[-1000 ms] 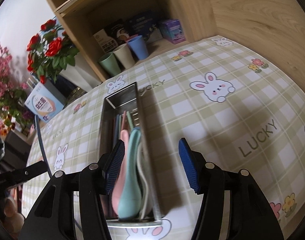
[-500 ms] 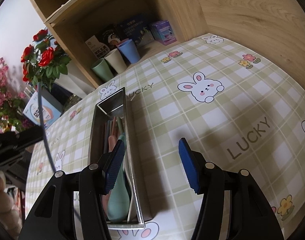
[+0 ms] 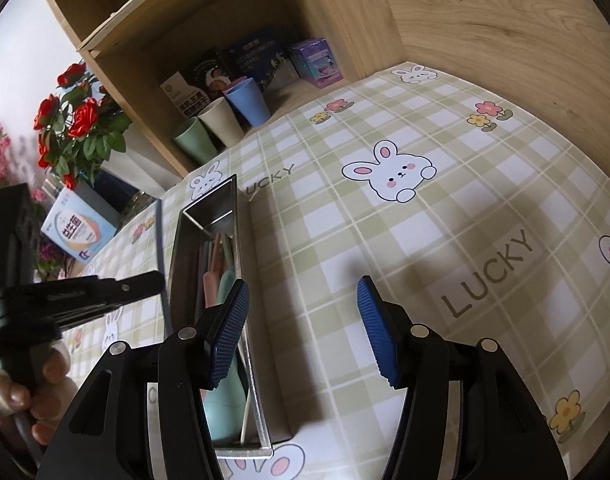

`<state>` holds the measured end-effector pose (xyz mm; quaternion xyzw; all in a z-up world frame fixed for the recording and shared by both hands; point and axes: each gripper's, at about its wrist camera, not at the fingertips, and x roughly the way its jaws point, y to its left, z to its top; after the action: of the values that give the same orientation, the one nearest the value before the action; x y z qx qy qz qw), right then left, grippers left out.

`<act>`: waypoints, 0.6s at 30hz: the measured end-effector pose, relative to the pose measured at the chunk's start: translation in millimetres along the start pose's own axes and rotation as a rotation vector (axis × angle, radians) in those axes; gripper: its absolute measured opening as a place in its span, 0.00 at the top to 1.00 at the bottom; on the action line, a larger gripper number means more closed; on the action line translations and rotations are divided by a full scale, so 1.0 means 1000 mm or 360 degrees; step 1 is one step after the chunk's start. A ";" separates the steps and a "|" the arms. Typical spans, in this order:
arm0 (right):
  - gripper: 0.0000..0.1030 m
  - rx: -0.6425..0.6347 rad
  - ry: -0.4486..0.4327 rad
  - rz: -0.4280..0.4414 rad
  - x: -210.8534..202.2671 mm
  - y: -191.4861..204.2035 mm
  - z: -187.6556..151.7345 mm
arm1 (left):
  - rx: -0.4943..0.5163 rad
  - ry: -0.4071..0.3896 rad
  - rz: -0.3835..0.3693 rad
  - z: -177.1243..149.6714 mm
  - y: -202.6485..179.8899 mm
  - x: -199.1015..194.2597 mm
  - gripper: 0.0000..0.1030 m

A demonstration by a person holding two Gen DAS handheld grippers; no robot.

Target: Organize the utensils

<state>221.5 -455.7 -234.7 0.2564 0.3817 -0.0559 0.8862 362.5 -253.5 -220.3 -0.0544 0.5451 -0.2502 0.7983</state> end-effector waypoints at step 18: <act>0.47 -0.0263 -0.0045 -0.0048 -0.051 0.051 0.003 | 0.0165 -0.0247 0.0174 -0.026 0.010 -0.094 0.63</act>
<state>202.6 -418.6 -176.1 0.1759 0.3764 -0.0410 0.9087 315.8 -196.9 -154.7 -0.0023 0.4700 -0.2292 0.8524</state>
